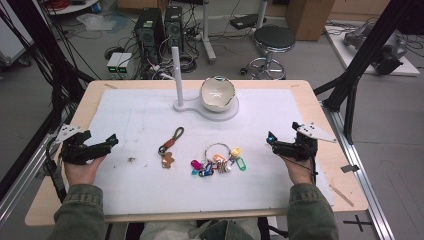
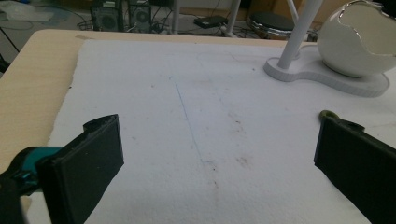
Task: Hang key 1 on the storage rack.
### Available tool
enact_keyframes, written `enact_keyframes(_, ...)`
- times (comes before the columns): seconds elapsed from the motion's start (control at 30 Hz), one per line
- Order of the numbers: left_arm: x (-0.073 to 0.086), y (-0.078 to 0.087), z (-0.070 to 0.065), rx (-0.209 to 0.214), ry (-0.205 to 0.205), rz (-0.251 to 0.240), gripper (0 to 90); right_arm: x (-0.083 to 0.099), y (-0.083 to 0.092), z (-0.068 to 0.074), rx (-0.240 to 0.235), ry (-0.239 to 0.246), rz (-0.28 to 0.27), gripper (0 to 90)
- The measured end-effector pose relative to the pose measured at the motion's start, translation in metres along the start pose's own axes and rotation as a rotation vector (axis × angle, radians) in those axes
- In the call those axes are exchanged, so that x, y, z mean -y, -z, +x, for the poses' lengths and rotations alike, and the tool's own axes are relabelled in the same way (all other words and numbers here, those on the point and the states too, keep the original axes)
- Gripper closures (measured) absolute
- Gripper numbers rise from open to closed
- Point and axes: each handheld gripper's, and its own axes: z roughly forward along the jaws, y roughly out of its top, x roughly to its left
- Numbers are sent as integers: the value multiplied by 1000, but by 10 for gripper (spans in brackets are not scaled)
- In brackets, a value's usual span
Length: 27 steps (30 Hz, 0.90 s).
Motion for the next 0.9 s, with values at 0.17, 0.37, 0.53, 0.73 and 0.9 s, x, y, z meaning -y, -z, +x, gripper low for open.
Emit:
enact_keyframes(0.17,0,1,0,6,10,-3,17,0,0,0,-1,-2,0,6)
enact_keyframes(0.37,-1,0,1,1,9,6,17,0,1,0,-1,-8,1,6)
enact_keyframes(0.53,-2,0,-1,10,8,11,17,0,1,0,-1,-6,2,6)
enact_keyframes(0.73,-2,-2,-9,32,11,21,17,0,1,1,-5,4,4,6)
enact_keyframes(0.9,-3,-5,-13,43,5,20,17,0,1,1,-2,3,7,6)
